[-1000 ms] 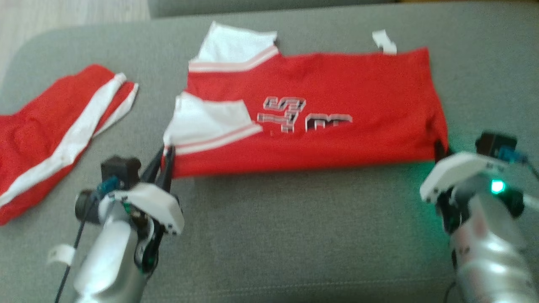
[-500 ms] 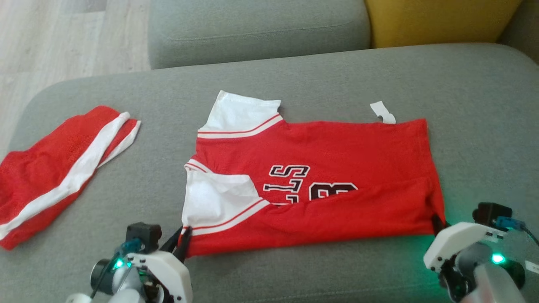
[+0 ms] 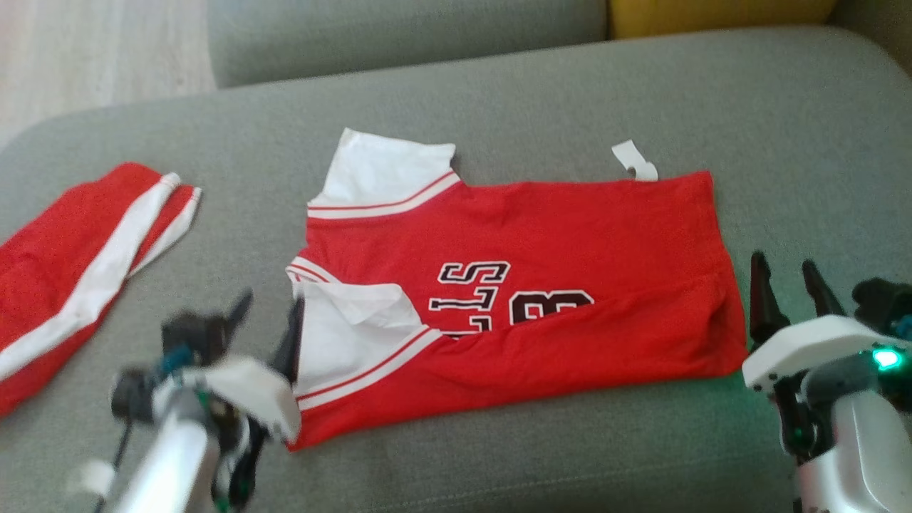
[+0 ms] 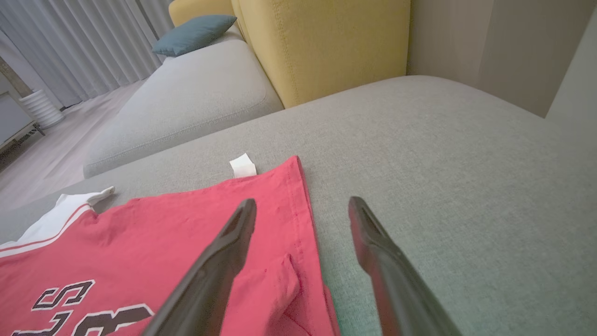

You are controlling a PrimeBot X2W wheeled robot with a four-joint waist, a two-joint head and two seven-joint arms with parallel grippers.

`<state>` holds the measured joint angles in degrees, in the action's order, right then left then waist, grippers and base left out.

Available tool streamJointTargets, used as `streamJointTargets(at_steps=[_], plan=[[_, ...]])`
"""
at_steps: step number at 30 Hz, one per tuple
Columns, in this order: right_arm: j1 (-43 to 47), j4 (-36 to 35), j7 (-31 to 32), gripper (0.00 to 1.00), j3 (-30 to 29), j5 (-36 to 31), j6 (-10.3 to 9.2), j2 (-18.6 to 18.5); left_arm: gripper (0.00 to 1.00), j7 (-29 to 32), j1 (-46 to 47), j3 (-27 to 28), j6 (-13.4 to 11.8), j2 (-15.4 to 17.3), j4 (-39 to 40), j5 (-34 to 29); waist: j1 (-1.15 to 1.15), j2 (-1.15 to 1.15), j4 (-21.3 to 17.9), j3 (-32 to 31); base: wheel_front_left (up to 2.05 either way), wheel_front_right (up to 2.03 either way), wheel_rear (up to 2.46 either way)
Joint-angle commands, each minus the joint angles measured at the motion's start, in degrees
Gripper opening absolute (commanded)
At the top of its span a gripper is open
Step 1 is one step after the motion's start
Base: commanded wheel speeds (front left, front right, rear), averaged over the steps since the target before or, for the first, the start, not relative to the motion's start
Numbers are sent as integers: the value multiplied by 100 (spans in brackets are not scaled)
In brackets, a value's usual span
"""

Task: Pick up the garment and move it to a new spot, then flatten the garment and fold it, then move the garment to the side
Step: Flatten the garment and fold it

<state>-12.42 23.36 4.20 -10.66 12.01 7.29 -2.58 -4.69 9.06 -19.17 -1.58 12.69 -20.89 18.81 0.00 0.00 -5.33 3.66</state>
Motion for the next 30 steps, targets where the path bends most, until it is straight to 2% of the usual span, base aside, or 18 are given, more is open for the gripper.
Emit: streamJointTargets(at_steps=[1,7,11,14,18,21,24,30], plan=[[-308,-260,-108,100,177,-18,20,-30,100,-79,493,264,-9,165,240,2,0,0,-48,159,0,0,0],[-717,-642,-423,100,465,-59,20,-30,100,123,1492,264,343,354,268,45,0,0,-144,685,0,0,0],[-1096,-857,-490,100,569,-128,20,-30,100,715,2439,57,687,617,-22,18,0,0,-247,1120,0,0,0],[-1399,-993,-487,100,630,-182,20,-30,100,1281,3234,-169,856,819,-384,190,0,0,-326,1440,0,0,0],[-1800,-1112,-445,100,797,-203,20,-30,100,1931,4209,-763,901,1221,-807,711,0,0,-506,1835,0,0,0],[-2084,-1198,-449,100,915,-150,20,-30,100,2262,4999,-1489,904,1707,-1120,1243,0,0,-639,2114,0,0,0],[-2215,-1272,-477,100,1015,-80,20,-30,100,2318,5523,-1941,905,1909,-1476,1652,0,0,-757,2309,0,0,0],[-2272,-1306,-531,100,1096,11,20,-30,100,2154,5996,-2585,905,2018,-1858,1999,0,0,-904,2508,0,0,0]])
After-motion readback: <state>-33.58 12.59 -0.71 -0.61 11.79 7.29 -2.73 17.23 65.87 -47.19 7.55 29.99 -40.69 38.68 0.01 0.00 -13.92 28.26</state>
